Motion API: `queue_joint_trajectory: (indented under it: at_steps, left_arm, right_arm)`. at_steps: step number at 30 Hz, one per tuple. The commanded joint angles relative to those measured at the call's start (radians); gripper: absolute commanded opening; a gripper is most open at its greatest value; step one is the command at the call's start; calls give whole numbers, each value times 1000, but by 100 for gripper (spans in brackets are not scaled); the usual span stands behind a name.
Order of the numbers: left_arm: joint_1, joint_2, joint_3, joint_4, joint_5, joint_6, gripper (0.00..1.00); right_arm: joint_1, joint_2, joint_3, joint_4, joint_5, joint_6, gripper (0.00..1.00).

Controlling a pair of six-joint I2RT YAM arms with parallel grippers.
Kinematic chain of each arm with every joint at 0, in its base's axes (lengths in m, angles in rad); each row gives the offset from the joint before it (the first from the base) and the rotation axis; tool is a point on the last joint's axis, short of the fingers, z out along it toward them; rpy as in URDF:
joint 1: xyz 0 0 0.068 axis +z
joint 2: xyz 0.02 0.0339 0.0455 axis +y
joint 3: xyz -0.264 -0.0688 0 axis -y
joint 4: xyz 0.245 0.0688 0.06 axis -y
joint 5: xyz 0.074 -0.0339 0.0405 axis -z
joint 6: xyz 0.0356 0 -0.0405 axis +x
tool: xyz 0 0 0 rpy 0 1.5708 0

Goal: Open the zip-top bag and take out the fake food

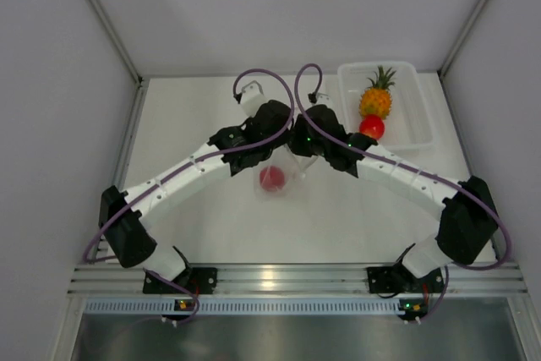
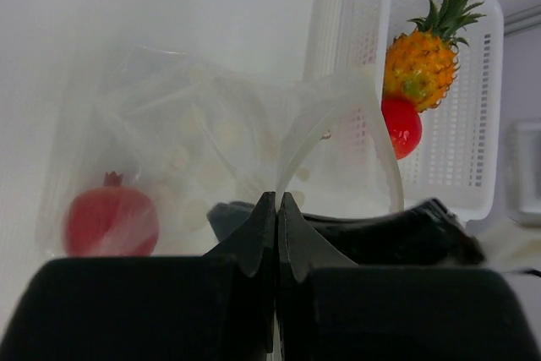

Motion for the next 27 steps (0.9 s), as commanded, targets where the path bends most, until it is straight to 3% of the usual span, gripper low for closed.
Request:
queue_joint_trajectory:
  at_steps: [1,5,8,12,15,21,24,27]
  left_arm:
    - [-19,-85,-6,27,-32,-44,0]
    - [-25,-105,-14,26,-12,-66,0]
    - [-25,-116,-20,27,29,-71,0]
    - [-25,-163,-46,26,52,-60,0]
    - [-22,-205,-95,30,60,-38,0]
    - [-8,-297,-229,30,39,-28,0]
    - [-8,-329,-279,30,17,-2,0]
    - [-2,-328,-321,30,45,46,0]
  right_arm:
    - [45,71,90,30,104,92,16]
    - [72,114,27,125,133,155,14]
    - [97,160,41,107,176,133,14]
    - [80,195,97,-5,256,31,15]
    - [77,208,142,-110,360,-108,16]
    - [69,203,180,-285,602,-235,16]
    - [68,186,208,-321,632,-279,16]
    - [65,186,222,-347,508,-319,21]
